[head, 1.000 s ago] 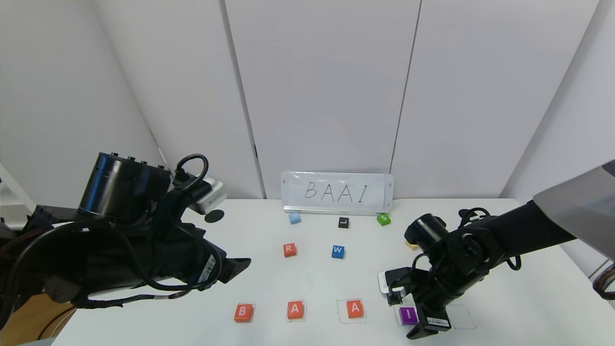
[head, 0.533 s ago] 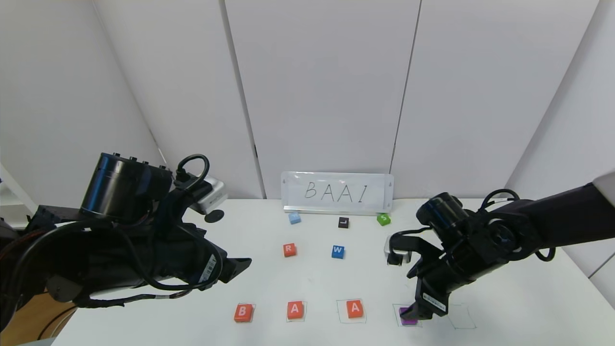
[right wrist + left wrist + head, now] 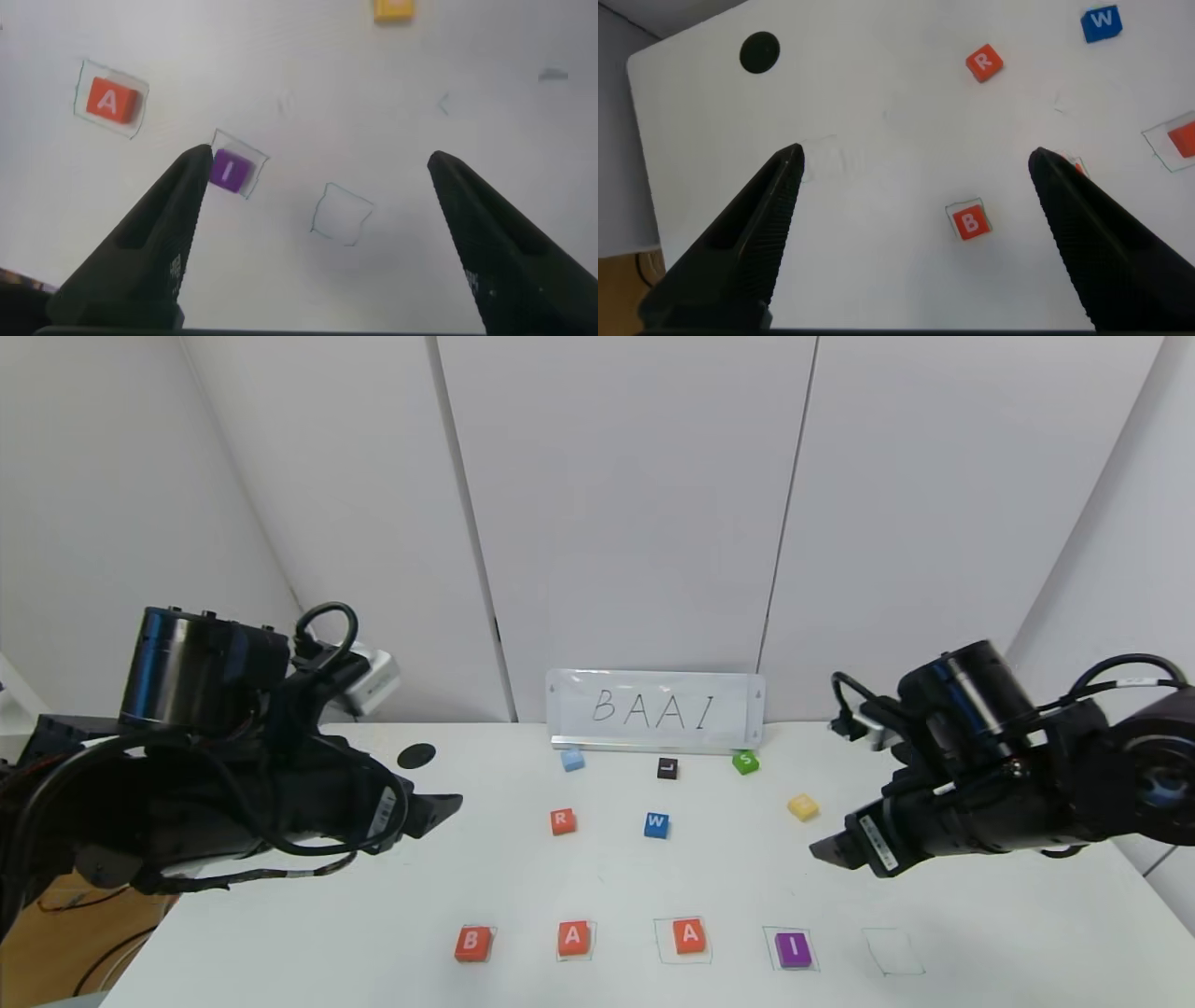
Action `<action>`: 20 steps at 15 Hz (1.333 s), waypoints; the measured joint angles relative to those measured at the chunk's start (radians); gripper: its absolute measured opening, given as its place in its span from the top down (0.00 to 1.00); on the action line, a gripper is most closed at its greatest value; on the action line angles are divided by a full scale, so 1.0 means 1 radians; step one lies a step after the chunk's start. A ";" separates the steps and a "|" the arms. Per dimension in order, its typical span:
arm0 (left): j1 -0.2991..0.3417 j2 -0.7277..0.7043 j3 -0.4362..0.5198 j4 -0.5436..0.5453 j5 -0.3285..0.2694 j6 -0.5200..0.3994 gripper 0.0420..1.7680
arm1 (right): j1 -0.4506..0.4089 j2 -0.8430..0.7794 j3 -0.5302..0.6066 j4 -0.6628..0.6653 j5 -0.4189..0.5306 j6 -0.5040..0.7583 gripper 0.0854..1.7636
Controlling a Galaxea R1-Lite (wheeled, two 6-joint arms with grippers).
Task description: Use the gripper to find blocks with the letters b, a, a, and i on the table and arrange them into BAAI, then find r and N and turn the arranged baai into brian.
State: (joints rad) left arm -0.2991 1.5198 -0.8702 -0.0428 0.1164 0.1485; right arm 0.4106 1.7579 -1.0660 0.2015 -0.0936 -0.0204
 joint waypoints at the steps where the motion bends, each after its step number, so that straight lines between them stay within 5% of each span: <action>1: 0.045 0.000 0.004 -0.010 -0.003 0.000 0.03 | -0.013 -0.042 0.025 -0.036 -0.023 0.011 0.06; 6: 0.304 -0.045 0.017 -0.021 -0.046 0.011 0.03 | -0.116 -0.269 0.147 -0.115 -0.045 -0.021 0.05; 11: 0.483 -0.269 0.089 -0.022 -0.244 0.058 0.03 | -0.230 -0.530 0.199 -0.116 -0.074 -0.027 0.04; 14: 0.544 -0.452 0.156 -0.022 -0.360 0.058 0.03 | -0.304 -0.744 0.256 -0.114 -0.080 -0.033 0.04; 20: 0.554 -0.818 0.312 -0.005 -0.479 0.056 0.03 | -0.377 -1.220 0.371 -0.024 -0.086 -0.092 0.04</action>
State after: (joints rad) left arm 0.2553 0.7019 -0.5579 -0.0477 -0.3630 0.2049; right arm 0.0340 0.5379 -0.6951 0.1772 -0.1796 -0.1126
